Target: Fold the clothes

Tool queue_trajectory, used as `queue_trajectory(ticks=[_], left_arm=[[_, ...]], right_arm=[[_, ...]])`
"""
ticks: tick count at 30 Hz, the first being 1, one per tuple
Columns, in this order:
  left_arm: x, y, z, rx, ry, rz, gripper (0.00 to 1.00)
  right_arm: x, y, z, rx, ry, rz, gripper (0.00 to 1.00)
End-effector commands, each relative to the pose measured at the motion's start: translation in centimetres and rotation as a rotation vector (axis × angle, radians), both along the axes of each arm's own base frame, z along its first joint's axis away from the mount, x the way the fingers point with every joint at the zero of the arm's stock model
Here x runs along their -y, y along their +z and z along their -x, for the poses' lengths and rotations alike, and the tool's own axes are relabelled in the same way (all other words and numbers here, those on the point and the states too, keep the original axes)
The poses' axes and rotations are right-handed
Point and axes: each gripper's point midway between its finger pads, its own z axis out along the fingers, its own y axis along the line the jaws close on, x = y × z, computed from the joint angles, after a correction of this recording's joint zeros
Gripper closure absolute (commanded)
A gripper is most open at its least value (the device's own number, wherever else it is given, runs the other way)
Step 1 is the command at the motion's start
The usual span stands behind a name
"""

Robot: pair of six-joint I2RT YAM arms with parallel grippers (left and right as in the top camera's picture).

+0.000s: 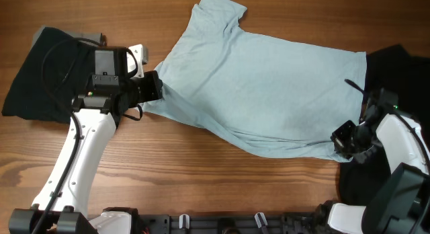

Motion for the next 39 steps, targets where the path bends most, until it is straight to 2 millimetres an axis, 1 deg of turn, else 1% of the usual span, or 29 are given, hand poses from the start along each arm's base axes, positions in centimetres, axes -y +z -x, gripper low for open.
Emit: queue_trajectory(ticks=[1,7,10,11,13,14,15,16,18,19,20,21,23,25,26,27,29,31,32,34,36,37,39], left_arm=[[0.1,0.1,-0.2,0.002,-0.001,-0.004,0.95],[0.1,0.4,-0.3,0.012,0.0,-0.003,0.96],[0.1,0.7,0.0,0.017,0.0,-0.002,0.96],[0.0,0.3,0.7,-0.017,0.0,-0.005,0.91],[-0.1,-0.9,2.6,-0.111,0.0,-0.013,0.73],[-0.3,-1.8,3.9,-0.178,0.0,-0.019,0.66],[-0.4,-2.7,5.0,-0.239,0.003,-0.027,0.54],[-0.5,-3.2,5.6,-0.269,0.004,-0.033,0.51],[-1.7,-5.9,6.8,-0.361,0.073,-0.08,0.44],[-1.9,-6.7,7.1,-0.381,0.089,-0.088,0.42],[-2.0,-8.1,7.3,-0.401,0.089,-0.092,0.42],[-2.0,-9.0,7.3,-0.406,0.089,-0.092,0.43],[-2.1,-10.7,6.5,-0.396,0.094,-0.104,0.42],[-3.0,-11.9,5.7,-0.392,0.117,-0.153,0.42],[-3.9,-12.8,5.5,-0.4,0.14,-0.206,0.43],[-4.5,-13.1,5.4,-0.401,0.155,-0.237,0.43],[-4.9,-13.0,5.1,-0.391,0.166,-0.247,0.43],[-4.1,-12.1,5.0,-0.383,0.147,-0.202,0.43],[-4.0,-11.5,5.0,-0.382,0.145,-0.195,0.42],[-4.6,-10.0,4.5,-0.344,0.159,-0.217,0.39],[-5.6,-9.1,4.1,-0.309,0.19,-0.225,0.37],[-5.8,-9.2,4.0,-0.31,0.196,-0.224,0.37],[-6.3,-9.9,3.8,-0.304,0.186,-0.238,0.37]], right_arm=[[0.3,3.3,-2.4,0.114,0.04,-0.002,0.96],[0.6,7.2,-3.6,0.238,0.06,0.043,0.96],[0.8,8.2,-3.9,0.275,0.053,0.06,0.96],[0.8,8.5,-3.9,0.278,0.043,0.066,0.96],[0.8,8.5,-3.9,0.278,0.045,0.065,0.96],[0.7,8.5,-3.7,0.273,0.05,0.063,0.96],[0.7,8.5,-3.7,0.274,0.06,0.064,0.96],[0.7,8.5,-3.7,0.275,0.067,0.065,0.96],[0.7,8.5,-3.7,0.274,0.068,0.065,0.96],[0.7,8.5,-3.7,0.274,0.069,0.065,0.96],[0.7,8.5,-3.7,0.273,0.07,0.064,0.96],[0.7,8.5,-3.6,0.27,0.07,0.063,0.96],[0.7,8.5,-3.6,0.269,0.077,0.063,0.96],[0.6,8.5,-3.6,0.268,0.083,0.063,0.96],[0.6,8.5,-3.5,0.269,0.094,0.064,0.96],[0.6,8.5,-3.5,0.268,0.095,0.064,0.96],[0.6,8.5,-3.5,0.266,0.096,0.063,0.95],[0.6,8.5,-3.5,0.267,0.096,0.064,0.96],[0.6,8.5,-3.5,0.266,0.096,0.063,0.96],[0.6,8.4,-3.5,0.266,0.095,0.063,0.96],[0.6,8.4,-3.5,0.266,0.096,0.063,0.96],[0.6,8.4,-3.5,0.266,0.096,0.063,0.96],[0.6,8.4,-3.5,0.266,0.096,0.063,0.96]])
